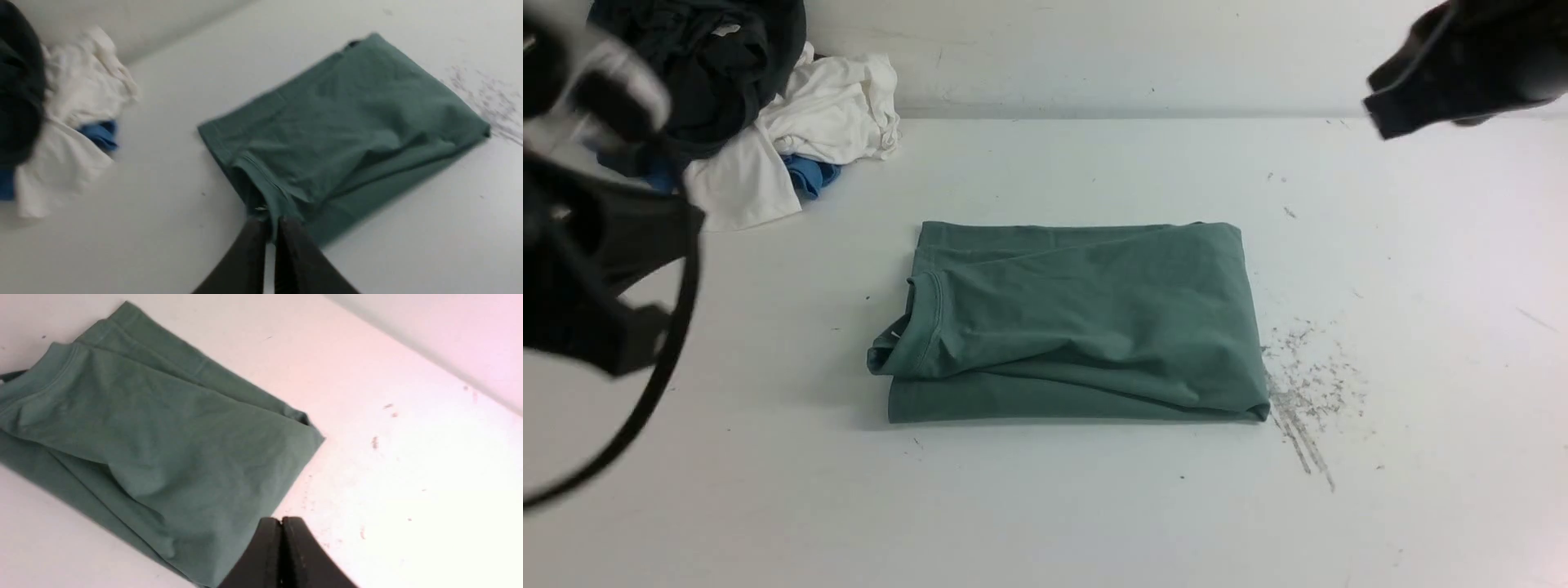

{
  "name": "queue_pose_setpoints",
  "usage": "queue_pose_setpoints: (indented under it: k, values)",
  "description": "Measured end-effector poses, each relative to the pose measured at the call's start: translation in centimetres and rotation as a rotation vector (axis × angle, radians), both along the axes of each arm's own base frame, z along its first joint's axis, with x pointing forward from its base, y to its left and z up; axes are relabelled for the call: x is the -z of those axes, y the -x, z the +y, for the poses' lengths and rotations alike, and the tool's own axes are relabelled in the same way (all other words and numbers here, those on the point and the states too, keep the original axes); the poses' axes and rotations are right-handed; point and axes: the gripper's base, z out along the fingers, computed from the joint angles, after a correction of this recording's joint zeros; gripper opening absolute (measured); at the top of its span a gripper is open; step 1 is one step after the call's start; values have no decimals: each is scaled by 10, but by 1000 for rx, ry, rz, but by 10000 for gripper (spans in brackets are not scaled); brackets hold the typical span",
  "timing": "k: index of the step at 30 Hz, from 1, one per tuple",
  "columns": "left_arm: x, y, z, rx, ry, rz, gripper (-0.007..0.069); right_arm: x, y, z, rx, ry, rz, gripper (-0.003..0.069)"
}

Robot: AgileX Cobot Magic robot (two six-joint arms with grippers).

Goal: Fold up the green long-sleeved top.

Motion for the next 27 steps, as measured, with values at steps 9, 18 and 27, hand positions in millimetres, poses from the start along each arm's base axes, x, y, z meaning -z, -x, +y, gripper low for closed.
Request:
queue_pose_setpoints:
  k: [9,18,27]
  values:
    - [74,84,21,-93,-27,-362,26,30,70,-22,-36,-219,-289,-14]
    - [103,107,21,-74,45,-406,26,81,114,-39,-37,-366,-504,-14]
    - [103,108,17,-60,211,-361,26,104,125,-43,-30,-348,-434,-14]
